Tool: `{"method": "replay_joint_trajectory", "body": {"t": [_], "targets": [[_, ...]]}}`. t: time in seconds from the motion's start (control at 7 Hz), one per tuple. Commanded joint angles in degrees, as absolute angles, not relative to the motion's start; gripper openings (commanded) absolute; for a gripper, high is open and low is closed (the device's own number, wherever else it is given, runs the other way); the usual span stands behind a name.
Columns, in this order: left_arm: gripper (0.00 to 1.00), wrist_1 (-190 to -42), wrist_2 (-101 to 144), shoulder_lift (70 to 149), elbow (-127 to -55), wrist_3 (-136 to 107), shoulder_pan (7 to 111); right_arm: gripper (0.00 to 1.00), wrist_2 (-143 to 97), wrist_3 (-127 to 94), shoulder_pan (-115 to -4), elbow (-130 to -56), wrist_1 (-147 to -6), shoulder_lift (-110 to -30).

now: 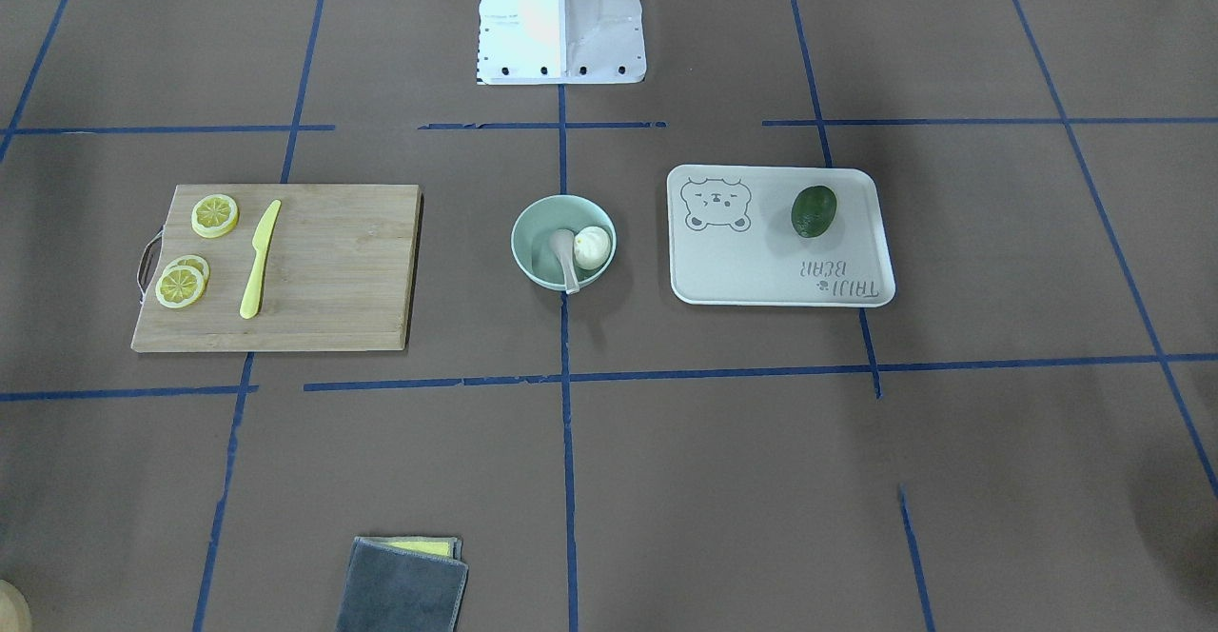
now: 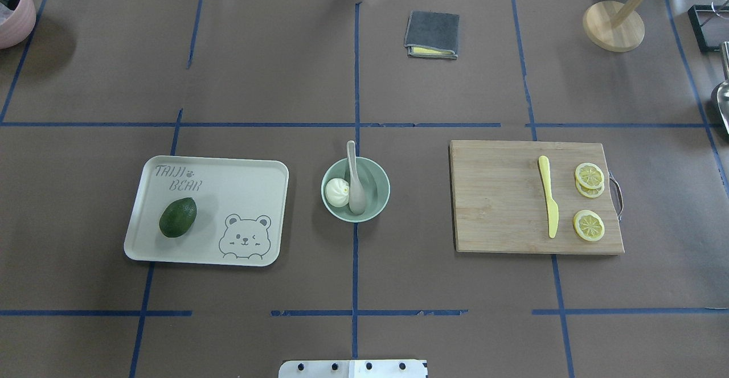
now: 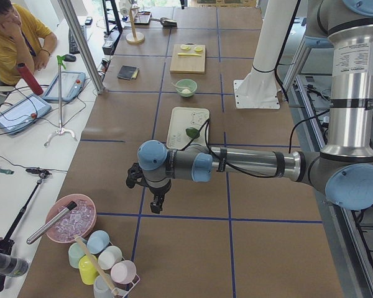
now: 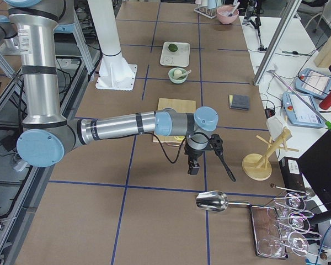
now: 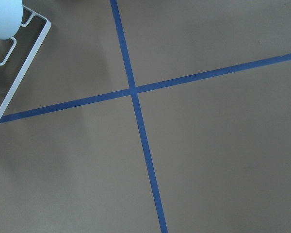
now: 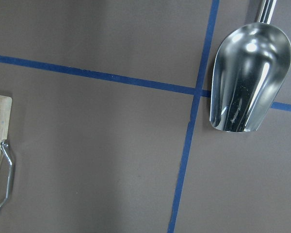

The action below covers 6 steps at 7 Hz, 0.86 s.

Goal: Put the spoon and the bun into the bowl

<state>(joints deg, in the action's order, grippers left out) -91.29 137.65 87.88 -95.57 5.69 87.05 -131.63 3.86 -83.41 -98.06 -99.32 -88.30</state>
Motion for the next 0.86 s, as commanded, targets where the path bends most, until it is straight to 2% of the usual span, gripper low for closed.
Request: {"method": "replay_joint_trajectory", "body": {"t": [0.0,0.71], "targets": [[1.00,-91.4,138.8,88.2,-96.2,4.0,87.1,1.00,-131.2,3.7,-83.4,-97.0,-97.6,-88.7],[1.00,-96.9,138.3,87.1,-94.5,4.5,87.5,1.00,-131.9,3.6,-83.5,-96.8,-97.6,-88.8]]}}
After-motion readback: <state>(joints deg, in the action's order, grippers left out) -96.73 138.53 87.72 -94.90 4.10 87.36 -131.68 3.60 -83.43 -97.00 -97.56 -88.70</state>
